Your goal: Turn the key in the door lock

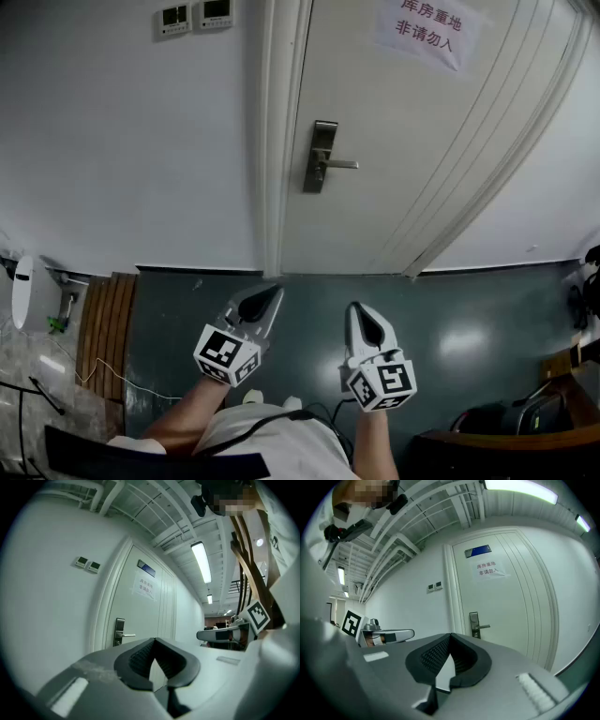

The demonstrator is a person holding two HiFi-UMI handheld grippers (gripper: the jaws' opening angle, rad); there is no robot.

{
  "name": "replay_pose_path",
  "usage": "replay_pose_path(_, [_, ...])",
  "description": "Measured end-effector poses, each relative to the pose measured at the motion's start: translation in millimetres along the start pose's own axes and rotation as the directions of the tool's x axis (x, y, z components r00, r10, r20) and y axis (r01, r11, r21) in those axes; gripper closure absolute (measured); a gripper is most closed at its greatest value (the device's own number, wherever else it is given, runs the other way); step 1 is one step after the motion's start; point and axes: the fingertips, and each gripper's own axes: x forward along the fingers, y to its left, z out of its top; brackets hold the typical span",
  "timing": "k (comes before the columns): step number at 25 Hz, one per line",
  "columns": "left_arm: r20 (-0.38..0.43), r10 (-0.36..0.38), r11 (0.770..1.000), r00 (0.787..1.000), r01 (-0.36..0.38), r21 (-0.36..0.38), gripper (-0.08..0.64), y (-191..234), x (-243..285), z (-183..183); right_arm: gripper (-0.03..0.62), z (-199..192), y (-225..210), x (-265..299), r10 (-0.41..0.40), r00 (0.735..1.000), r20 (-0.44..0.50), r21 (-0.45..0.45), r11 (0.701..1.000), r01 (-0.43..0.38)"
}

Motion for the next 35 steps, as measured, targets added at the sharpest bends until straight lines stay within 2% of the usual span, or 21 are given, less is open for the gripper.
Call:
replay_pose_path(14, [-0.003, 0.009, 1.000, 1.000, -0.009, 0.002, 0.554, 0, 30, -2, 0.584, -1, -28, 15, 0.023, 1.000, 0.000, 0.028, 0.999, -0.023])
replay_pose_path(22, [-0.015, 0.013, 1.000, 1.000, -0.013, -0.009, 0.557, -14, 44, -11, 0.584, -12, -40, 26, 0.046, 0.999, -0.024, 0.004, 0.999, -0.046])
replay_pose_path(35, [-0.032, 0.033, 0.999, 0.999, -0.033, -0.007, 0.555, -37, 63, -24, 0.584, -23, -66, 26, 0.055, 0.998, -0.021, 0.033, 0.998, -0.054])
